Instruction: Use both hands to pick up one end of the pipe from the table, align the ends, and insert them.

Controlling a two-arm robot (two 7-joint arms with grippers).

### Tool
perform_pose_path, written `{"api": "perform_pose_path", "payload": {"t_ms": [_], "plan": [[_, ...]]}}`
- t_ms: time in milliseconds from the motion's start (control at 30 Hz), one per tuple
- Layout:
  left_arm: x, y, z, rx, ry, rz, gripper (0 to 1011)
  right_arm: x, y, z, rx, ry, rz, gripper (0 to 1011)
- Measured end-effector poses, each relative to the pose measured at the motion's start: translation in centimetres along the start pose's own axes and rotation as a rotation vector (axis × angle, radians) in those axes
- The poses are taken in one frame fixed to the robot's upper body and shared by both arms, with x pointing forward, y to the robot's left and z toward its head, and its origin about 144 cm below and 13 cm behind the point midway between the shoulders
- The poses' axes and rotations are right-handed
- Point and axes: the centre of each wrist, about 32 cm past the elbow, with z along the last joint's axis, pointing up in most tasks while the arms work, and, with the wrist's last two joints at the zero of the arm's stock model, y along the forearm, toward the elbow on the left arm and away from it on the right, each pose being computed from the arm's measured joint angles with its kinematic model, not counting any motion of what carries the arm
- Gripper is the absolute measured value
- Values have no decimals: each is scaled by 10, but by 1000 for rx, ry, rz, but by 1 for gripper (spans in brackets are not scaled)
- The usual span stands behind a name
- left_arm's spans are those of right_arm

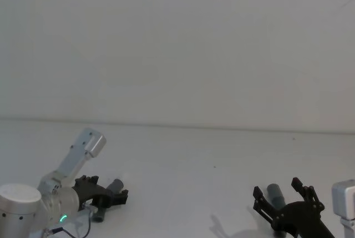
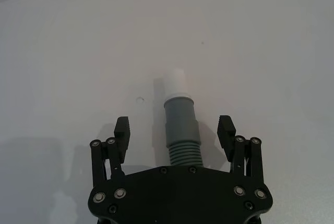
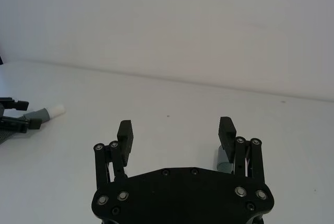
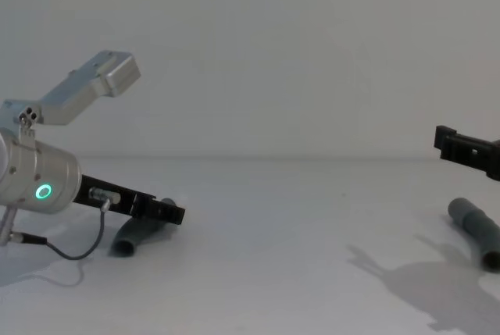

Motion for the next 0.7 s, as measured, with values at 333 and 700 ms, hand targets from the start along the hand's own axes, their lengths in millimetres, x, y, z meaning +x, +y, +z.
{"api": "perform_pose_path", "payload": {"t_ms": [333, 700], "plan": [[-1, -4, 3, 14, 4, -1, 1001, 0, 0, 0, 0, 0, 0, 1000], [-3, -9, 5, 28, 9, -5, 954, 0, 0, 0, 0, 0, 0, 1000]]}}
